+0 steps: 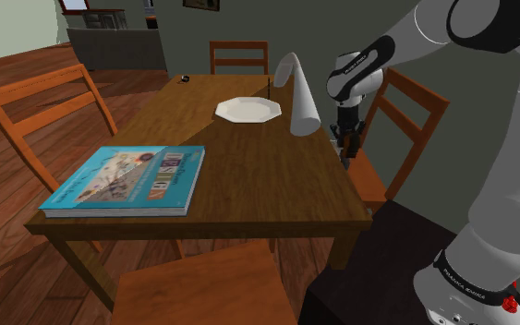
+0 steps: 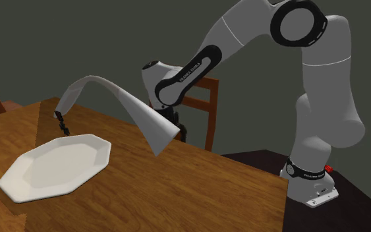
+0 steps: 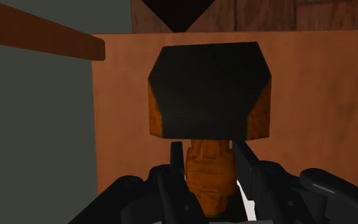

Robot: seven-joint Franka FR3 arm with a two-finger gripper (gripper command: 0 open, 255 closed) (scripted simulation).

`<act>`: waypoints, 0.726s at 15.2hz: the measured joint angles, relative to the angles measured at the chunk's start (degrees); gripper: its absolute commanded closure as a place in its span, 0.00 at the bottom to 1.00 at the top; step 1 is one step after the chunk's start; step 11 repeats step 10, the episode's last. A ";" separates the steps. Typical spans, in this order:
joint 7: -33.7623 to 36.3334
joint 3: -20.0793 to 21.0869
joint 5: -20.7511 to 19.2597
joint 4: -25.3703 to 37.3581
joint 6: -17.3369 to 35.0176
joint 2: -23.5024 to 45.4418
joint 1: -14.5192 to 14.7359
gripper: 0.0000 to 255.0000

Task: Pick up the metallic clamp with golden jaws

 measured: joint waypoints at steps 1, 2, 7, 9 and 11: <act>-0.08 -0.06 -0.09 -0.02 -0.56 -0.60 0.00 1.00; -0.10 -0.09 -0.16 -0.03 -1.15 -1.20 0.04 1.00; -0.29 -0.14 -0.31 1.49 -4.53 -3.08 0.21 1.00; -0.52 -0.21 -0.39 2.21 -6.05 -3.92 0.20 1.00; -0.49 -0.21 -0.42 2.18 -6.31 -4.22 0.24 1.00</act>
